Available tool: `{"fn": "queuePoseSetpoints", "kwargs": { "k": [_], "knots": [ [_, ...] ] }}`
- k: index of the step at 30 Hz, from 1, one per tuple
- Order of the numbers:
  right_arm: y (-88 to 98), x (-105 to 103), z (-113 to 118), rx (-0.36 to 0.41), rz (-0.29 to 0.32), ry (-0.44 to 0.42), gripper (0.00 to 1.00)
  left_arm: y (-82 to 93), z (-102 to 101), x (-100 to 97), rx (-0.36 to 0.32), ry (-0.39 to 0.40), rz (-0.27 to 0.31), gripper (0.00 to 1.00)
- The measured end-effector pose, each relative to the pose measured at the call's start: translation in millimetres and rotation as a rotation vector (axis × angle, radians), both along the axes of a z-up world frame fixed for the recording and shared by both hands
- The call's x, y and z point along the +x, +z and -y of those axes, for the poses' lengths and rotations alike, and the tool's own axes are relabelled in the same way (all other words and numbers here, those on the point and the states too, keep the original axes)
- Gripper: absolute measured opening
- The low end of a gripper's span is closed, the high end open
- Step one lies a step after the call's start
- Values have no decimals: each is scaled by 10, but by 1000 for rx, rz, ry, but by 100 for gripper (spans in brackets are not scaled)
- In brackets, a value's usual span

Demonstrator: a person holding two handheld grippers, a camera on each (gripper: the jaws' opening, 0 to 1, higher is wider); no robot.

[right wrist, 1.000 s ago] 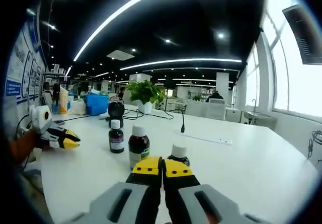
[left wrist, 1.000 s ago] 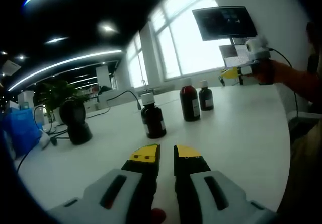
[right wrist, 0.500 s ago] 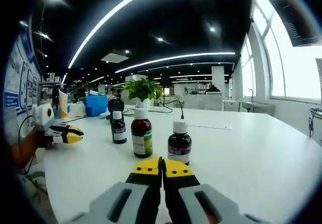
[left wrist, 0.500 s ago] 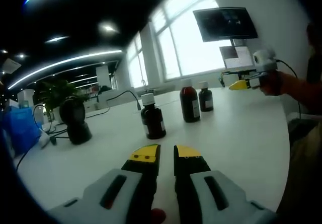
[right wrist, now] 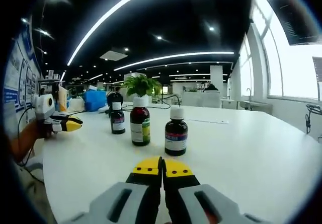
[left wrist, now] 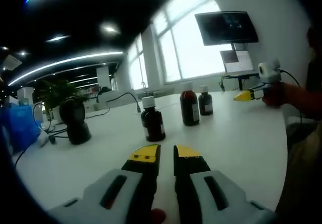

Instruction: Rotate the medicine bottle to make it face forward pick up the medicine bottle inspect the drug traceability code place the medicine on the table

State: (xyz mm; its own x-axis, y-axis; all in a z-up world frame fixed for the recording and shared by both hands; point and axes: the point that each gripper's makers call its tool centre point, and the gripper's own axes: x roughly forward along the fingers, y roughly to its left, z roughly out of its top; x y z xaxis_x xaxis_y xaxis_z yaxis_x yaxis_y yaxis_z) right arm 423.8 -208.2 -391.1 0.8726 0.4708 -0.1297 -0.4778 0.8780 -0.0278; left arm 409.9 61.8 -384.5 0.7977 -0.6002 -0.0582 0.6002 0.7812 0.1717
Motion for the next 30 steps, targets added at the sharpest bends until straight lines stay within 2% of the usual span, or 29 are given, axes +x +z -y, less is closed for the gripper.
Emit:
{"fn": "queuePoseSetpoints", "kwargs": {
  "k": [14, 30],
  "knots": [
    [35, -87, -30, 35, 15, 20, 0, -9, 6, 3, 17, 3, 8, 4],
    [34, -130, -82, 29, 13, 22, 0, -13, 31, -25, 28, -7, 11, 4]
  ]
}}
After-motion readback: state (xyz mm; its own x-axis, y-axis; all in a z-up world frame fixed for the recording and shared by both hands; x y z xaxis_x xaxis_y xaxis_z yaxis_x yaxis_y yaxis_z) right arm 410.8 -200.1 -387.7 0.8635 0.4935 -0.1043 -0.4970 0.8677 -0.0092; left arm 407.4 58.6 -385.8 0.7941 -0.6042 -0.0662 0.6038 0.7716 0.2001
